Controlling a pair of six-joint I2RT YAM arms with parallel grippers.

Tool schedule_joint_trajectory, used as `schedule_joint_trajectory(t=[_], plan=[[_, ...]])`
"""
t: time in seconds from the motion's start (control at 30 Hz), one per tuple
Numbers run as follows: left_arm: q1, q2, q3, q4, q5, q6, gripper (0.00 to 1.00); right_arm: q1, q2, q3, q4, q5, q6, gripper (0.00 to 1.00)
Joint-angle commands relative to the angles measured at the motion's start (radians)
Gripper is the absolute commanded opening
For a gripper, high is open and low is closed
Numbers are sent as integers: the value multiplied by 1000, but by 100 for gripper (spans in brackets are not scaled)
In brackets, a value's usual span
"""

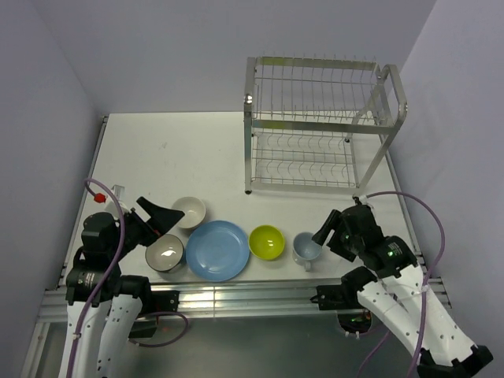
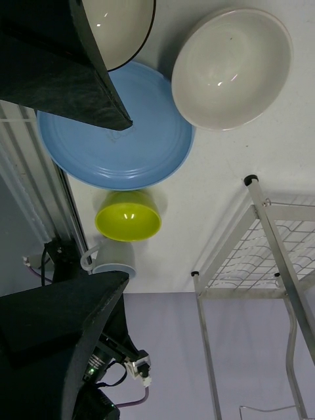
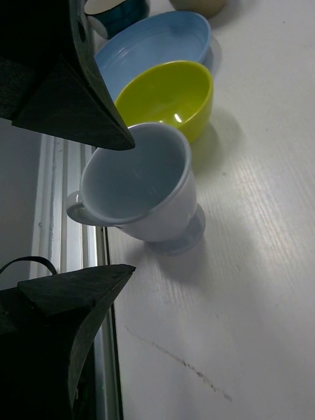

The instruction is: Load the mixed dishes into the dish rack

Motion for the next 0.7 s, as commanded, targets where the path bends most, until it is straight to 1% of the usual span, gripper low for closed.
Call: schedule_joint_trajectory(t=[0.0, 0.13, 0.47, 0.67], plan=[[4, 3, -1, 41, 5, 23, 96, 77, 24, -17, 64, 68, 89, 78], [4, 2, -3, 41, 13, 23, 96, 186, 47, -34, 65, 132, 157, 77], [6, 0, -11, 39, 17, 26, 96, 356, 116, -70, 94, 208, 263, 78], [6, 8, -8, 38, 29, 30, 96, 381, 128, -82, 101, 235, 283, 78]])
